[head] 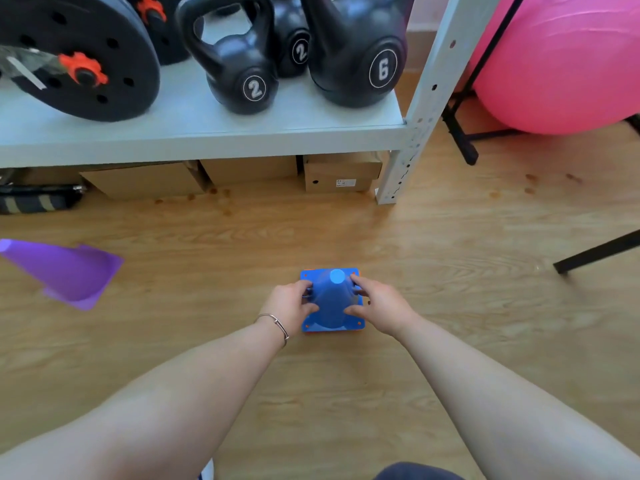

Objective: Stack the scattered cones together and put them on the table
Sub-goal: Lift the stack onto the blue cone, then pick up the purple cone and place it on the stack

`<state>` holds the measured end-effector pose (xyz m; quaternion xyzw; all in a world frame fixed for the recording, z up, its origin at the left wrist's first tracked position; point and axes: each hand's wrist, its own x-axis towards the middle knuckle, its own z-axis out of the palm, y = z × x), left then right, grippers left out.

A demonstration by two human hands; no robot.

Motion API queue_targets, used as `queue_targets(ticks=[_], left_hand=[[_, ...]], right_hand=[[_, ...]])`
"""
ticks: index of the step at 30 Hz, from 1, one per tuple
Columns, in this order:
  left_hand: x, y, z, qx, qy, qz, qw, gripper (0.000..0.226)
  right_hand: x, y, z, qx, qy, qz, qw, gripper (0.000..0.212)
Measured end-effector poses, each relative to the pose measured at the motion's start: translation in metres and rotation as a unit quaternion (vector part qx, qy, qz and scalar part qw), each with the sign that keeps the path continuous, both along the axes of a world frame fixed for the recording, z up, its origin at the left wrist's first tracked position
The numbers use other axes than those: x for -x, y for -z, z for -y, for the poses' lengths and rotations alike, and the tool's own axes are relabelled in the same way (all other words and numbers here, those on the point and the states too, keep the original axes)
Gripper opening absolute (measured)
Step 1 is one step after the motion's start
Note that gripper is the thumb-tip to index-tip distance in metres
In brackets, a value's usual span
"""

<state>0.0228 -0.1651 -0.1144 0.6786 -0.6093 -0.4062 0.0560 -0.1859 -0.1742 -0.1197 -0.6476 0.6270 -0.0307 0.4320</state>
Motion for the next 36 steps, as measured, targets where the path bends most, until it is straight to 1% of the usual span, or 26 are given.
queue_targets(ticks=[9,12,14,16,18,21,23,26,30,36], left_hand=[[0.001,0.006,0.005,-0.018,-0.007,-0.004,1.0,0.049],[0.0,0.007,0.003,-0.018,-0.011,-0.002,1.0,0.049],[0.001,0.006,0.003,-0.017,0.0,0.006,1.0,0.048],[0.0,0.005,0.003,-0.011,0.05,0.05,0.997,0.046],[-0.002,-0.001,0.002,-0.005,0.12,0.12,0.985,0.049],[-0.008,-0.013,0.0,0.008,0.178,0.189,0.966,0.058],[-0.01,-0.024,-0.001,0.054,0.207,0.239,0.947,0.063],[-0.013,-0.047,0.003,0.114,0.194,0.291,0.93,0.069],[-0.015,-0.085,0.014,0.165,0.159,0.333,0.915,0.073],[-0.02,-0.153,0.04,0.206,0.092,0.375,0.899,0.073]], right_hand=[[-0.003,0.006,-0.001,0.012,0.005,-0.012,1.0,0.07],[-0.004,0.004,0.0,0.015,-0.012,-0.023,1.0,0.073],[-0.005,0.0,0.001,0.016,-0.034,-0.05,0.998,0.075],[-0.006,-0.003,0.002,0.019,-0.059,-0.086,0.994,0.074],[-0.006,-0.008,0.001,0.037,-0.088,-0.129,0.987,0.071],[-0.003,-0.021,-0.001,0.122,-0.127,-0.195,0.965,0.066],[-0.002,-0.033,0.0,0.196,-0.142,-0.235,0.941,0.066],[-0.003,-0.057,0.009,0.288,-0.122,-0.278,0.908,0.072],[-0.01,-0.104,0.026,0.313,-0.099,-0.28,0.902,0.081],[-0.02,-0.165,0.05,0.343,-0.058,-0.292,0.891,0.085]])
